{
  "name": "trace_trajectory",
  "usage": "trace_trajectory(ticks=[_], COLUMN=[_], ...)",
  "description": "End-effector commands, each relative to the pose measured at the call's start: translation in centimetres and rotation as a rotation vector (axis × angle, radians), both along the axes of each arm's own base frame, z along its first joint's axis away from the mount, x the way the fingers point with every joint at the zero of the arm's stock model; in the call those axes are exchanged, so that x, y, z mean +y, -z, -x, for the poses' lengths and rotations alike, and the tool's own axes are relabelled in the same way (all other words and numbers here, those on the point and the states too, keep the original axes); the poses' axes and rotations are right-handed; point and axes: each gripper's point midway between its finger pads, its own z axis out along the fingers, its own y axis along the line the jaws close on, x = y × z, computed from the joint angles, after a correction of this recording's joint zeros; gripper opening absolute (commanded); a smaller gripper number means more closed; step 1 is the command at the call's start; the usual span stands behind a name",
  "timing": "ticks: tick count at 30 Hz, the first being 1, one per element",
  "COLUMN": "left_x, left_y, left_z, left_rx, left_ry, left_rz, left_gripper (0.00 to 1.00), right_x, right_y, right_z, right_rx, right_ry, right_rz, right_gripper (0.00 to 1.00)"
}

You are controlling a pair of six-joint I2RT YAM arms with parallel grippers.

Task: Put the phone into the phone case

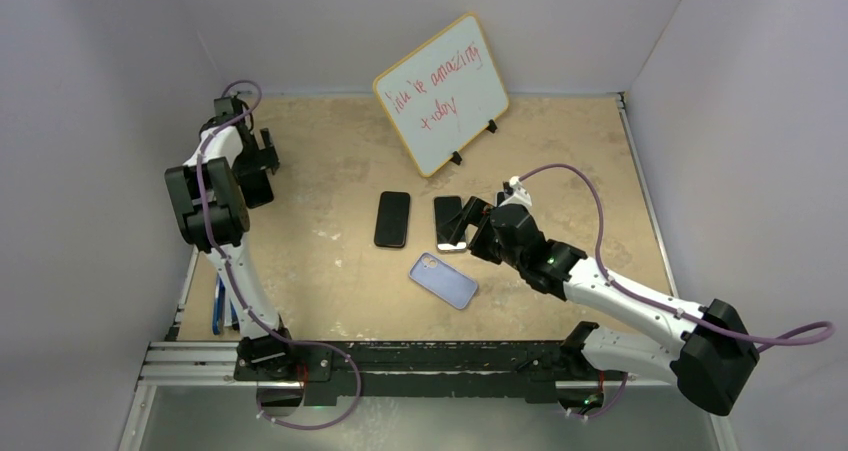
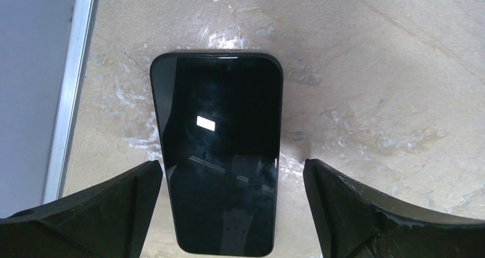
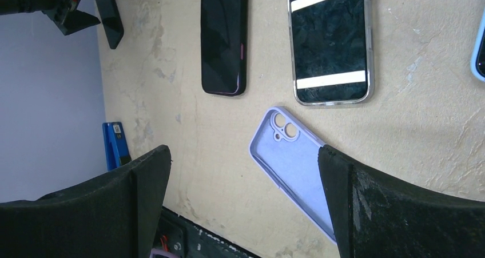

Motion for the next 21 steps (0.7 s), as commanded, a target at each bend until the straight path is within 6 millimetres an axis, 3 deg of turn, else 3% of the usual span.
trace_trajectory(ticks=[1, 12, 21], left_x=[1.1, 1.4, -0.4], left_y=[-0.4, 1.5, 2.0], left_z=[-0.7, 0.1, 0.5], left_rx=[-0.007, 0.003, -0.005], left_ry=[0.009, 0.002, 0.026], left_rz=[-0.003, 0.062, 0.146], left_gripper=[1.00, 0.98, 0.83], right_x=[-0.1, -0.8, -0.2], right_y=[-1.8, -1.1, -1.4], right_z=[-1.2, -1.1, -0.9], right_rx=[-0.052, -0.026, -0.045], right_ry=[0.023, 0.047, 0.013], right_rz=[0.012, 0.043, 0.019], right_gripper=[0.99, 0.99, 0.98])
